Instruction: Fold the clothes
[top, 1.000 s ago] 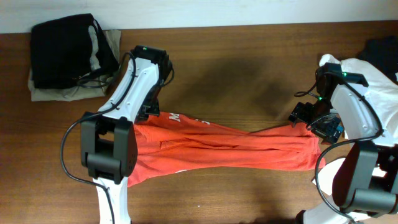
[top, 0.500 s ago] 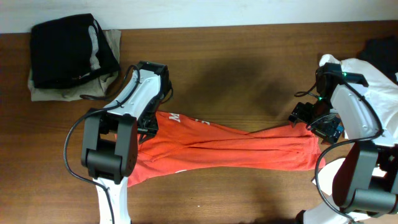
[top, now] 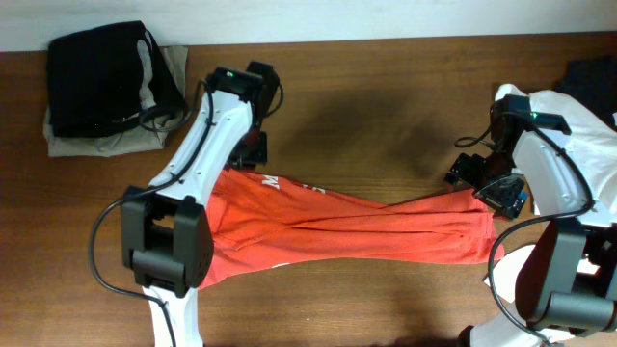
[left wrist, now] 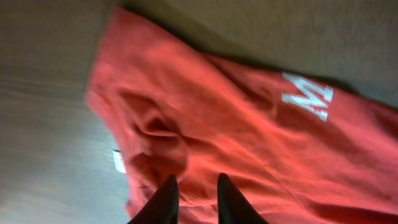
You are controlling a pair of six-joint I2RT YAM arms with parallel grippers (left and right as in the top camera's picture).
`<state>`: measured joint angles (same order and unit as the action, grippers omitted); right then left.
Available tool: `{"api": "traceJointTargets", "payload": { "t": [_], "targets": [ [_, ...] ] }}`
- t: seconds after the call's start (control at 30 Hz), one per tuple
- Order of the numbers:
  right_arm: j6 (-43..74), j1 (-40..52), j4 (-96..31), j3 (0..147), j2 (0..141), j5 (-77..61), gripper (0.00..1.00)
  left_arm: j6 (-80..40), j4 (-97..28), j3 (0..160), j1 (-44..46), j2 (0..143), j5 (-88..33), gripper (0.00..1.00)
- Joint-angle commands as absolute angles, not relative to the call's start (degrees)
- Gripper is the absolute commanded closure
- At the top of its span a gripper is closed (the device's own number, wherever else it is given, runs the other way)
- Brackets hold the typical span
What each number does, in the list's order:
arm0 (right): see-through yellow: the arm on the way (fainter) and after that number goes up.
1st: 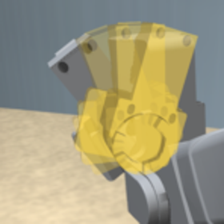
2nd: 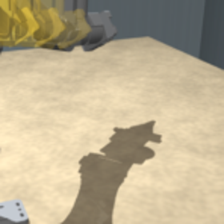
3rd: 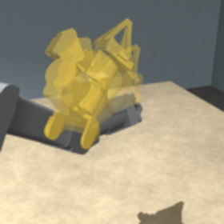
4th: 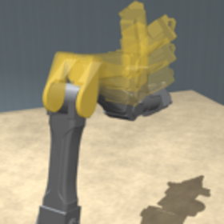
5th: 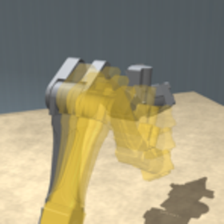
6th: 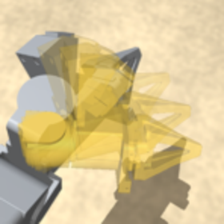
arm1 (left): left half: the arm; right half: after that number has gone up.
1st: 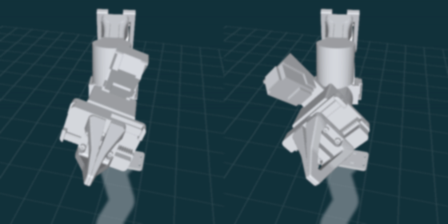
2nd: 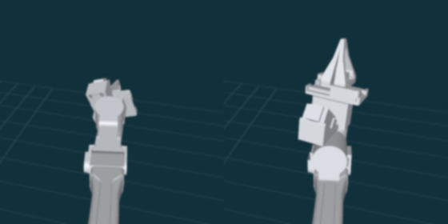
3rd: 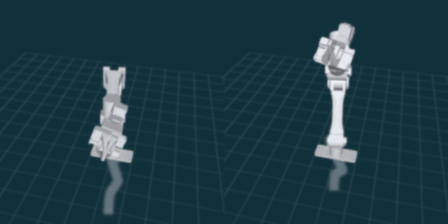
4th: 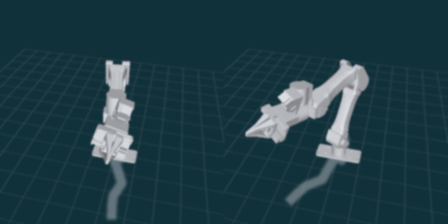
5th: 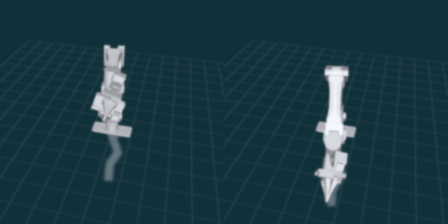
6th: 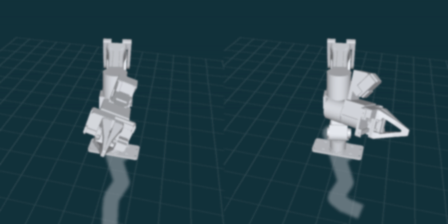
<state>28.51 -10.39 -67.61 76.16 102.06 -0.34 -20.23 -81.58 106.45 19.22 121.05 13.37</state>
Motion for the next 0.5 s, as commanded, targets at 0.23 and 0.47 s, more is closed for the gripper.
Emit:
{"api": "traceJointTargets", "payload": {
  "t": [0.23,0.47],
  "targets": [
    [28.75,-10.5,-67.7,75.79,101.43,-0.86,0.01,-18.35,-74.59,88.25,12.82,120.42,11.53,0.85],
    [28.75,-10.5,-68.12,75.79,101.43,-0.67,0.01,-19.09,-79.18,88.23,7.11,120.4,11.84,0.85]
  ]
}}
